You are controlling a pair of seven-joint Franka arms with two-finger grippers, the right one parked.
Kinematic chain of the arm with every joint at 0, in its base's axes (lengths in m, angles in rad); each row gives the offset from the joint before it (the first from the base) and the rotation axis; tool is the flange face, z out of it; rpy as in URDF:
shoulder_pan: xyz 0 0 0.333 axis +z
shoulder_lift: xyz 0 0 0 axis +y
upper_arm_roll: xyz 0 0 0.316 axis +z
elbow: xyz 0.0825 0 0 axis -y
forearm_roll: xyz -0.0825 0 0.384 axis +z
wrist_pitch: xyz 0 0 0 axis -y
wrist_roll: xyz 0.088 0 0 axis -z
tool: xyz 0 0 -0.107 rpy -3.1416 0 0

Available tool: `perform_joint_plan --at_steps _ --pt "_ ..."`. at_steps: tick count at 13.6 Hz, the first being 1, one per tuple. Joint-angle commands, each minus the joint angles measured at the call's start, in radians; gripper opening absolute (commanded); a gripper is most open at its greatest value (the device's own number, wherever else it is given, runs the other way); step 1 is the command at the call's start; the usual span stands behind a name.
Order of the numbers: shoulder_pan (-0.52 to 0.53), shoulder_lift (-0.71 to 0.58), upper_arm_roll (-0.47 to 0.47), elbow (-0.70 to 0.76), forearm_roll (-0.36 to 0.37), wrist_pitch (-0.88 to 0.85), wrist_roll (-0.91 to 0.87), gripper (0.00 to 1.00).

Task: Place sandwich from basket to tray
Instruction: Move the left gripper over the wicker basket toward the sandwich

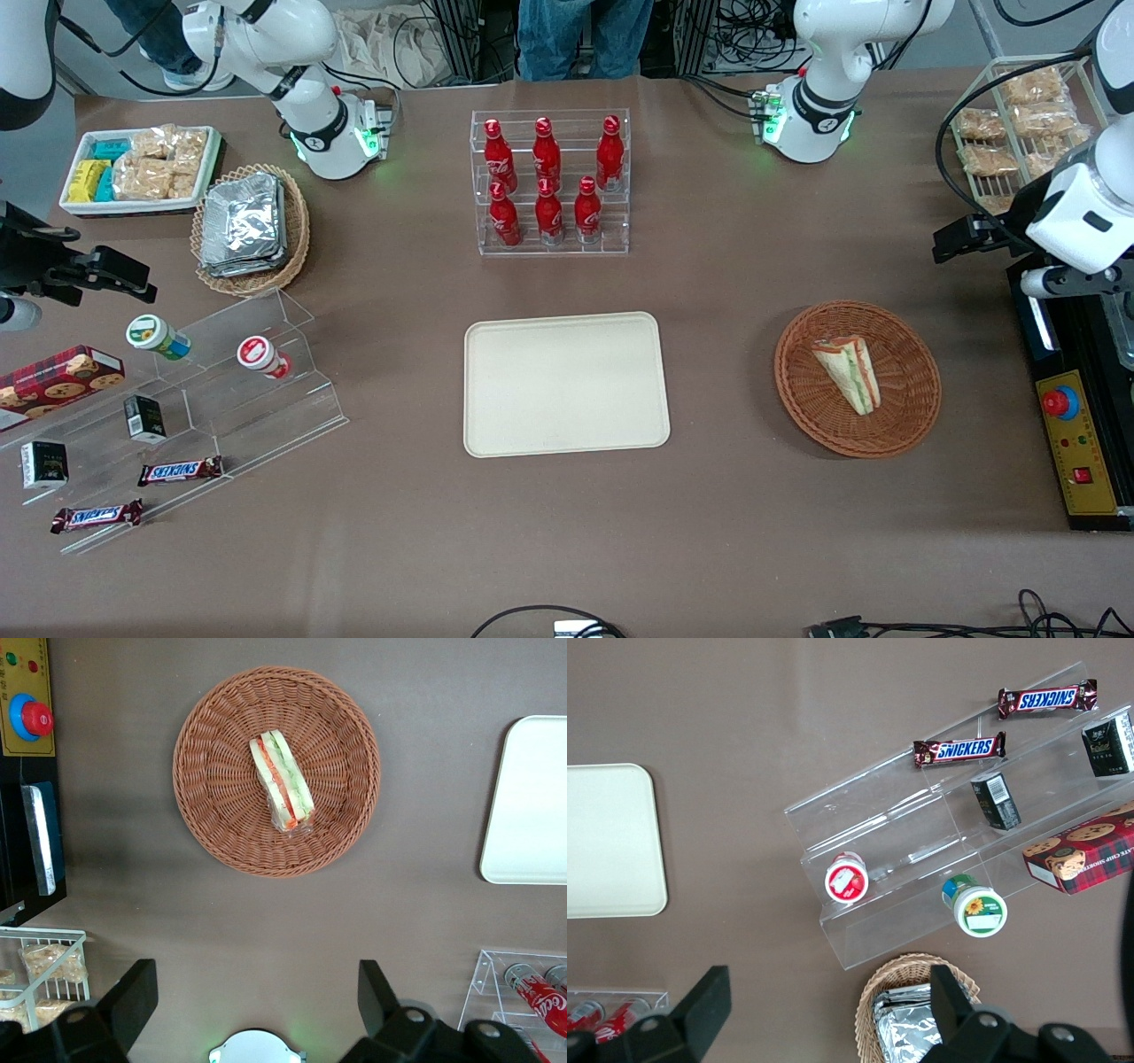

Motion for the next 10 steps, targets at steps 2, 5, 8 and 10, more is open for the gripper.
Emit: perform_joint_plan --at_steps 2,5,8,10 --pt "-0.005 -0.015 0.004 -0.016 -0.003 0.013 0.004 1.0" --pt "-0.006 -0.015 0.004 -0.018 0.0 0.013 0.006 1.0" --pt "-0.003 -0.018 0.005 -0.021 0.009 0.001 0.007 1.0" --pt "0.0 -0.015 0.008 -0.021 0.009 0.001 0.006 1.0"
